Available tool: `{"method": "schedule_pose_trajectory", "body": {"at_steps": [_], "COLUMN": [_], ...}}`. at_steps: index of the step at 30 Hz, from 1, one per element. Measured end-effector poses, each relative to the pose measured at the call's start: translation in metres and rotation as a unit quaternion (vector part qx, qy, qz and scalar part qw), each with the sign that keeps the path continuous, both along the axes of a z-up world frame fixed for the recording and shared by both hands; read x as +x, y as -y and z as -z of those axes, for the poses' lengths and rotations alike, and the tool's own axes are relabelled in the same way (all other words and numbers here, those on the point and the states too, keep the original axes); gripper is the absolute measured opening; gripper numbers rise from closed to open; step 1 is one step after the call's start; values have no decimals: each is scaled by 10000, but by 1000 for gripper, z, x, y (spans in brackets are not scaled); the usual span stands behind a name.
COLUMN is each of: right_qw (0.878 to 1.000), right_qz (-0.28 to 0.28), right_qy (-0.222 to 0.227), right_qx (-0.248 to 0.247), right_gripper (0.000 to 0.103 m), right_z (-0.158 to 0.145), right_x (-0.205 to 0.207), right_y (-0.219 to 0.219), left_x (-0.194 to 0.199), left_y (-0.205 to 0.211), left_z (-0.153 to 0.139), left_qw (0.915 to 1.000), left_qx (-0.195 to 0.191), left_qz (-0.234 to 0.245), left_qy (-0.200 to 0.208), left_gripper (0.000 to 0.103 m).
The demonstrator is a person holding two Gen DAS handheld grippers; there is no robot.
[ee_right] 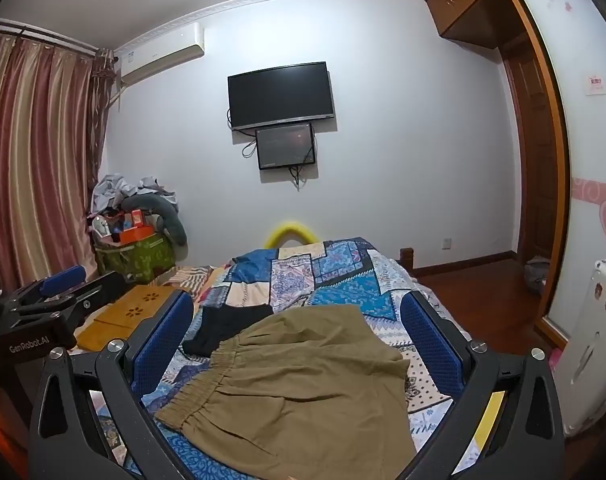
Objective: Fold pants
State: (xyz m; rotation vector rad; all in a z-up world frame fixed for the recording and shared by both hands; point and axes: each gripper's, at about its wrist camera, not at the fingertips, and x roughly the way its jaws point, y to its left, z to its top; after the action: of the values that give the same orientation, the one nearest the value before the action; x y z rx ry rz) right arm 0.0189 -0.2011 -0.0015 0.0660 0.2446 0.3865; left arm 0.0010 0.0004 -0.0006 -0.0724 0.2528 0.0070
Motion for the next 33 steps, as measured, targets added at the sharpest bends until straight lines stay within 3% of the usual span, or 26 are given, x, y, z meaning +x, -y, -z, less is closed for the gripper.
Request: {"method": "schedule_pose_trajectory", "body": {"at_steps": [33], "right_qw": [9999], "right_qz": [93], "right_qy": [-59], "right_qx": [19], "right_gripper": [103], "right_z": [0], "right_x": [1], "right_y": [2], "left_x": [2], "left_y": [0], "left_z": [4], "left_qw": [10000], "left_qx": [16], "left_qz": [46], "left_qy": [-52], "left_gripper": [103]}}
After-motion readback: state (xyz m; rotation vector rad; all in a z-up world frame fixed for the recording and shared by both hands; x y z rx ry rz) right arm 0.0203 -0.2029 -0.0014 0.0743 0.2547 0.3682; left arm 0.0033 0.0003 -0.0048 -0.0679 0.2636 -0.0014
